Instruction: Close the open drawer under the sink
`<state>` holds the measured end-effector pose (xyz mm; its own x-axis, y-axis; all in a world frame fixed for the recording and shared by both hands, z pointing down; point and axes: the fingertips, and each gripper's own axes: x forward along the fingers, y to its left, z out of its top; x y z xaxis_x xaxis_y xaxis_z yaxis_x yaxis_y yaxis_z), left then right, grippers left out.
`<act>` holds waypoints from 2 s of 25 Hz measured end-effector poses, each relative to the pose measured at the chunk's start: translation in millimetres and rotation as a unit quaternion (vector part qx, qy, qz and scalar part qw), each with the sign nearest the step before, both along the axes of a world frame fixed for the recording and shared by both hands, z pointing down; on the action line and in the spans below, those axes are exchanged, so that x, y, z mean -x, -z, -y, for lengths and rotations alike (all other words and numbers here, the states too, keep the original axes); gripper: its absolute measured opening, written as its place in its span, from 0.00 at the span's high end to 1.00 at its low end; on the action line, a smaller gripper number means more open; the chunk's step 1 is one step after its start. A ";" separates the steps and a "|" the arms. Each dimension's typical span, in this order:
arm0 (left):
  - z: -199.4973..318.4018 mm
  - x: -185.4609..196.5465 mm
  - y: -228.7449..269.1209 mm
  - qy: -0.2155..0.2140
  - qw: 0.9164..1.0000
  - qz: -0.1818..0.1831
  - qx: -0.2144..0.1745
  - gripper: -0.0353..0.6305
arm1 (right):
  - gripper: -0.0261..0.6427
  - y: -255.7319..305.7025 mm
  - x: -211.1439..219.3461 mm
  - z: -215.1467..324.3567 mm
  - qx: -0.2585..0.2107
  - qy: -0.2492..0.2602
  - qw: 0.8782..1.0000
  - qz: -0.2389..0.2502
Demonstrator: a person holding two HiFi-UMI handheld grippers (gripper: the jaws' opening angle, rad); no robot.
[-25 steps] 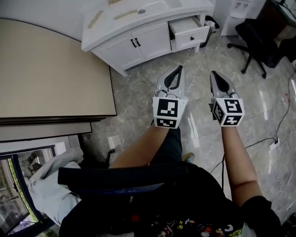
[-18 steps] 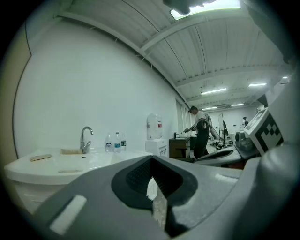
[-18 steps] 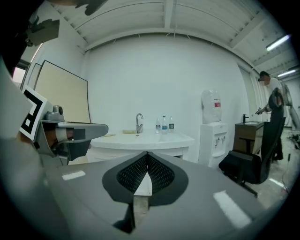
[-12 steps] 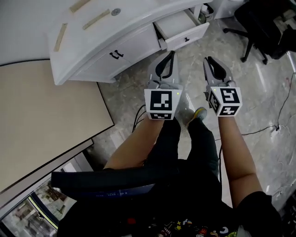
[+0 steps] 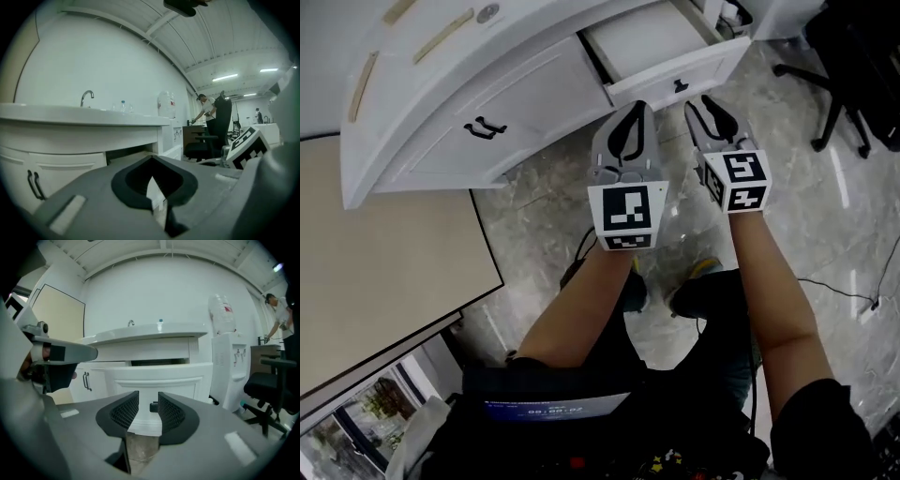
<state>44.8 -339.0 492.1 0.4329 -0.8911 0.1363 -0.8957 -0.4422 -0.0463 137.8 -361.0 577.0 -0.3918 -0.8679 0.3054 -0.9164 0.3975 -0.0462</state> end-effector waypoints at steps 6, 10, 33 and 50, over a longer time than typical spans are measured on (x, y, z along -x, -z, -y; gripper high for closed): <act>21.3 -6.2 -77.0 0.011 1.000 -0.003 0.003 0.95 | 0.68 -67.3 3.4 41.0 -0.020 0.007 1.000 0.004; 29.2 -7.8 -96.4 0.009 1.000 -0.013 -0.004 0.95 | 0.67 -68.7 5.2 51.4 -0.048 0.002 0.999 -0.003; 99.4 22.2 -113.6 0.017 0.999 -0.018 -0.045 0.95 | 0.74 -69.8 30.2 114.6 -0.082 -0.019 0.997 0.000; 154.6 47.4 -126.3 0.040 0.998 -0.013 -0.042 0.95 | 0.74 -74.8 61.4 194.2 -0.058 -0.027 0.998 -0.028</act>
